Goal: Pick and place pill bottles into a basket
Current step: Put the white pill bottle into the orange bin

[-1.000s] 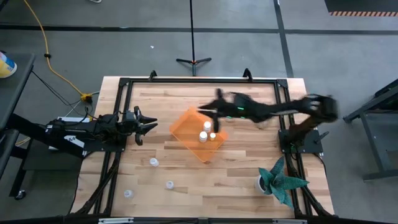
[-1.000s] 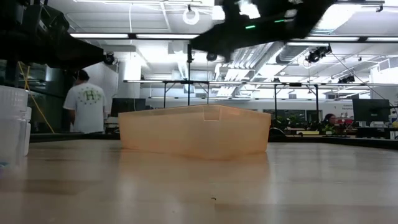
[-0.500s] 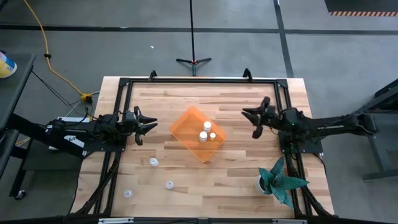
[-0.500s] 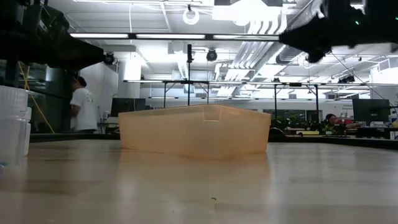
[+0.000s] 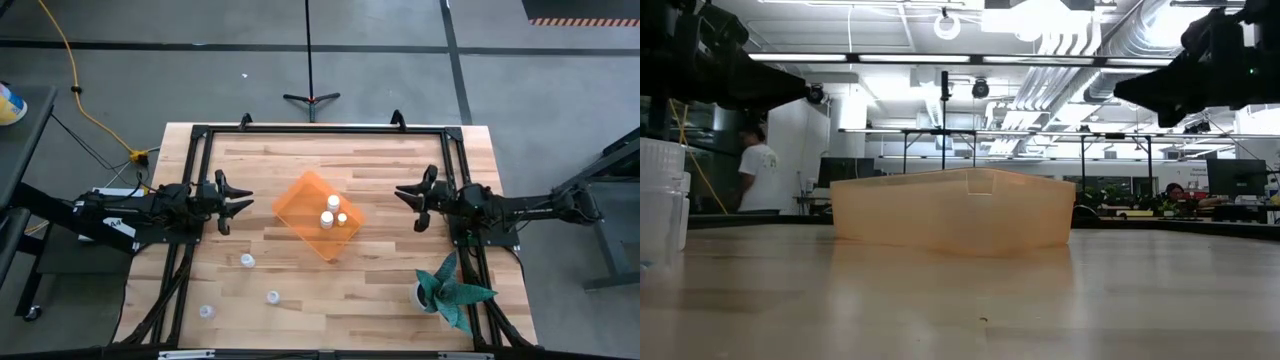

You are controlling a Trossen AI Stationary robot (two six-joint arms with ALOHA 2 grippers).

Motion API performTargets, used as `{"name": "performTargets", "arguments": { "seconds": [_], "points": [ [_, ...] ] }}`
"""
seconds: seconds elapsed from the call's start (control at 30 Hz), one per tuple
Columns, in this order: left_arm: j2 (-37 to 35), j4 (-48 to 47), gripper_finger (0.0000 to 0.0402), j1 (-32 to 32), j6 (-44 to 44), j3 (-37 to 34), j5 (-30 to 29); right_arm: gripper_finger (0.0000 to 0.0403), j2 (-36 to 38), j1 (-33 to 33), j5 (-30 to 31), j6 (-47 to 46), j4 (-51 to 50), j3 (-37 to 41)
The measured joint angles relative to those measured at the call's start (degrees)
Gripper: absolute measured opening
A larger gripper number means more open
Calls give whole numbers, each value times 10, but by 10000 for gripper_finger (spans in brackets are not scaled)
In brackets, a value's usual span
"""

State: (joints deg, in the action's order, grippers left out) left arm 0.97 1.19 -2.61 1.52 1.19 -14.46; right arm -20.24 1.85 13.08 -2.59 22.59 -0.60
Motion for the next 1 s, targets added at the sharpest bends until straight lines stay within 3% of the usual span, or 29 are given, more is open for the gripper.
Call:
{"name": "performTargets", "arguments": {
  "seconds": [0.3,0.53,0.6,0.7,1.0],
  "points": [
    [0,34,159,0,-46,0,1,62,0,0,5,51,-11,0],
    [0,104,290,0,-41,0,12,62,0,0,5,76,-12,0],
    [0,149,320,0,-35,1,50,62,0,0,5,76,-12,0],
    [9,139,341,0,-26,31,133,62,0,0,5,76,-12,0],
    [156,85,305,0,-15,115,276,62,0,0,5,76,-12,0]
  ]
}}
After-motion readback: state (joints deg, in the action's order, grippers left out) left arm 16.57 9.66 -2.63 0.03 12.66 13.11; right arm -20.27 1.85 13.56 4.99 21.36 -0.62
